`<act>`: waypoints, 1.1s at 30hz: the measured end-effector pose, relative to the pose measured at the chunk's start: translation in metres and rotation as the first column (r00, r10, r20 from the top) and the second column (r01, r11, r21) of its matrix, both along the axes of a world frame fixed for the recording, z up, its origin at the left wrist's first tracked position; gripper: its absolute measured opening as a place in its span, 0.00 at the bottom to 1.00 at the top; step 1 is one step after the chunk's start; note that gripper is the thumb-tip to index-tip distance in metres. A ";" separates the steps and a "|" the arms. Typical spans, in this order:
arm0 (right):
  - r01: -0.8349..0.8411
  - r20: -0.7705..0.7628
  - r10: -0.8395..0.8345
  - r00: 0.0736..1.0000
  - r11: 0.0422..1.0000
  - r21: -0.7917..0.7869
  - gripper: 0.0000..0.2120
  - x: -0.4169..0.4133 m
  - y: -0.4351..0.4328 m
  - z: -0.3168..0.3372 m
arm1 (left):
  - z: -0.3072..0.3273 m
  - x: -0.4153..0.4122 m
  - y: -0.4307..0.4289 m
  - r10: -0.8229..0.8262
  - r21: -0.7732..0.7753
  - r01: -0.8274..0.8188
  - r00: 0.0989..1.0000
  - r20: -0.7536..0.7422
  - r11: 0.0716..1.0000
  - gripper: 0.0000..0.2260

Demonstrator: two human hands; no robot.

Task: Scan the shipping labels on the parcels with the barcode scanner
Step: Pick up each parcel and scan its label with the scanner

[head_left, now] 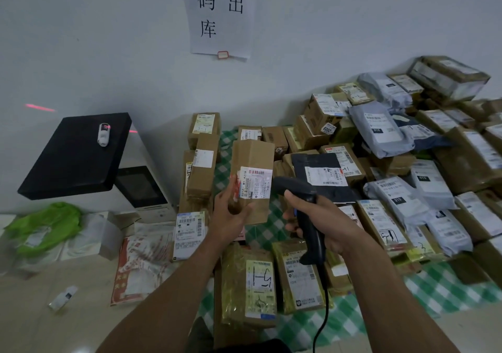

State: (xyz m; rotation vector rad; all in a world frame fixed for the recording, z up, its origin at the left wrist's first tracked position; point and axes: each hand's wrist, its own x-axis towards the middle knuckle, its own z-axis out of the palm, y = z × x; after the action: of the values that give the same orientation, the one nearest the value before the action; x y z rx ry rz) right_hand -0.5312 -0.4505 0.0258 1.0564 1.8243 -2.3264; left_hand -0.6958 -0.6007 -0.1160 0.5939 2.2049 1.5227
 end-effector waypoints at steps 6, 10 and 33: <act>-0.036 0.042 0.036 0.998 0.999 0.016 0.15 -0.011 0.004 -0.001 | -0.008 -0.005 -0.001 -0.025 0.024 0.023 0.999 0.048 0.999 0.40; 0.015 0.065 -0.019 0.998 0.998 0.066 0.14 -0.028 0.008 0.000 | 0.016 0.007 0.000 -0.073 0.131 0.045 0.974 0.217 0.990 0.28; -0.288 -0.010 0.291 0.957 0.951 0.115 0.17 -0.118 0.106 -0.037 | 0.038 -0.008 0.075 0.453 -0.036 -0.451 0.885 0.106 0.892 0.40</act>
State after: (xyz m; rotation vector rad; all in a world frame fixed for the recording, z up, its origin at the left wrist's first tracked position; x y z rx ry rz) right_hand -0.6490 -0.3445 -0.0113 0.7081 1.9849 -2.1006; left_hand -0.7038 -0.5254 -0.0779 -0.0255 2.3683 1.7104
